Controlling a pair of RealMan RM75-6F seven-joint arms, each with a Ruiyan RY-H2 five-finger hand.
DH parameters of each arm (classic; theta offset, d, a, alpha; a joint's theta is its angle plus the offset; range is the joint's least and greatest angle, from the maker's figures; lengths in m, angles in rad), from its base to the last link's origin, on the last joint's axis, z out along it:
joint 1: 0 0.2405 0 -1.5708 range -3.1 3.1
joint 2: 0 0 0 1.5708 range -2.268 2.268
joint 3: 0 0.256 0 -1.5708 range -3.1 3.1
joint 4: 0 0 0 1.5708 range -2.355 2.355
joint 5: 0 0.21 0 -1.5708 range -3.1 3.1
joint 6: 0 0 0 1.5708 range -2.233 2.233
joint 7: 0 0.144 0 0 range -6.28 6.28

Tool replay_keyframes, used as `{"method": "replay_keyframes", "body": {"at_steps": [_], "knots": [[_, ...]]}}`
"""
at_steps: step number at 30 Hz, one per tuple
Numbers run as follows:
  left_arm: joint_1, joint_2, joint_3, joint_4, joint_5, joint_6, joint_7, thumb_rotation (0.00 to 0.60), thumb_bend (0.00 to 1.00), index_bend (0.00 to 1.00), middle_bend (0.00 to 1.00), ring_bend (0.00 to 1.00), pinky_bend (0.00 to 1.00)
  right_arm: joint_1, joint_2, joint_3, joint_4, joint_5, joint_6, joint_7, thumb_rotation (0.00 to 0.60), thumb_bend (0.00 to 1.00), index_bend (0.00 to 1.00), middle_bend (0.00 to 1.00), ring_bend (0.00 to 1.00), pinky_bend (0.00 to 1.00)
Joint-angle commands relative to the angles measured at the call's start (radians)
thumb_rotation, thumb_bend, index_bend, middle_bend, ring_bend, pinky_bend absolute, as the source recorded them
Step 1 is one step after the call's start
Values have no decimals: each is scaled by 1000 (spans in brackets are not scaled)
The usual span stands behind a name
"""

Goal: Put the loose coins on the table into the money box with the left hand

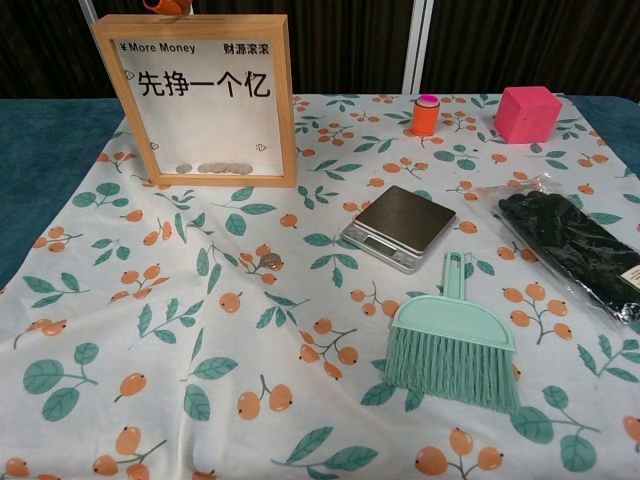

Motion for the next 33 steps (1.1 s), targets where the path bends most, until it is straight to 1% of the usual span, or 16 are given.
{"method": "replay_keyframes", "body": {"at_steps": [1, 16, 20, 25, 33], "knots": [[-1, 0, 2, -1, 0, 1, 1, 600, 508, 741, 167, 0, 0, 0, 0, 0, 0, -1, -1, 0, 600, 394, 117, 27, 50, 0], [-8, 2, 16, -9, -5, 2, 4, 600, 508, 738, 164, 0, 0, 0, 2, 0, 1, -1, -3, 3, 600, 395, 117, 27, 50, 0], [-12, 0, 23, -10, -6, 6, 11, 600, 491, 726, 163, 0, 0, 0, 2, -1, 1, -3, -2, 3, 600, 394, 117, 27, 50, 0], [-18, 0, 32, -10, -10, 2, 20, 600, 414, 672, 160, 0, 0, 1, 3, 0, 0, -1, -3, 3, 600, 394, 117, 27, 50, 0], [-29, 0, 46, -12, -24, -2, 32, 600, 369, 590, 155, 0, 0, 1, 5, 0, -1, 1, -5, 2, 600, 394, 117, 27, 50, 0]]}}
